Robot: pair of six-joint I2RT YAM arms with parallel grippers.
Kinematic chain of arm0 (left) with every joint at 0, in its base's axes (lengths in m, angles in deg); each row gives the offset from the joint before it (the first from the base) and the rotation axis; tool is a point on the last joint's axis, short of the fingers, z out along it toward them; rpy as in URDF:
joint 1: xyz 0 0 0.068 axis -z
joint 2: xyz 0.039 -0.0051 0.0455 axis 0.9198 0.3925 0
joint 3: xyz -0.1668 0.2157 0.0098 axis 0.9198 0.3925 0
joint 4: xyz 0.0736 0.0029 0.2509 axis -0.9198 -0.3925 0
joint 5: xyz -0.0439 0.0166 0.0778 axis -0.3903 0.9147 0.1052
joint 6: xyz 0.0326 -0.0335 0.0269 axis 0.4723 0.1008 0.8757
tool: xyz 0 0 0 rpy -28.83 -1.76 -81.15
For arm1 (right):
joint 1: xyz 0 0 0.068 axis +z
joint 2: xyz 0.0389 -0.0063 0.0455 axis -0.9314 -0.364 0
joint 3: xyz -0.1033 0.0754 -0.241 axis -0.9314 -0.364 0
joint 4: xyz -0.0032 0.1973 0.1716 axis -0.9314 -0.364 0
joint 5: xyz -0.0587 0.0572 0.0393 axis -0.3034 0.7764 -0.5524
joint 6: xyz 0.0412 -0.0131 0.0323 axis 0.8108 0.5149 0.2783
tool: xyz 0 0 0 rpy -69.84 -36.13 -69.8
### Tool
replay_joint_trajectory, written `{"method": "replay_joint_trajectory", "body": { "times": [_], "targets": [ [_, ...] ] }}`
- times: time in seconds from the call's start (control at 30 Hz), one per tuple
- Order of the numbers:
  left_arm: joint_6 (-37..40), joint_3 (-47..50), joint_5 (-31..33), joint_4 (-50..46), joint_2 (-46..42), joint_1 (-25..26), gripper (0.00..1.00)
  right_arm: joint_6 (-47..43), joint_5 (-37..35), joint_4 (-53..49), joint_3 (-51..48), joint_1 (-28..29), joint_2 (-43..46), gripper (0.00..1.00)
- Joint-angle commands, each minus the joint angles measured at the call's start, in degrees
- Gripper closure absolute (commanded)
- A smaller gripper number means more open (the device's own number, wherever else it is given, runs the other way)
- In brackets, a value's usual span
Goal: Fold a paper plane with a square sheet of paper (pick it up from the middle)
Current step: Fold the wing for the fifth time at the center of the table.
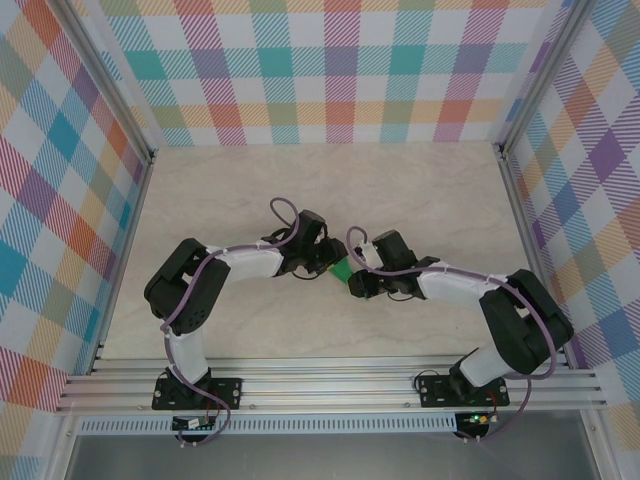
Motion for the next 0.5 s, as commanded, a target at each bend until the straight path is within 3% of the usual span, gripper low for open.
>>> {"method": "replay_joint_trajectory", "body": {
  "times": [0.0, 0.2, 0.47],
  "targets": [
    [0.9, -1.7, 0.3, -0.9, 1.0, 0.3, 0.62, -3.1, -5.8, -3.0, 1.4, 1.5, 1.6, 0.65],
    [1.0, -2.0, 0.2, -0.9, 0.9, 0.3, 0.62, -4.9, -10.6, -3.7, 2.1, 4.0, 0.5, 0.6],
    [0.9, -2.0, 0.0, -0.9, 0.9, 0.3, 0.62, -6.3, -12.4, -3.8, 2.8, 4.8, -1.2, 0.68]
  ]
}}
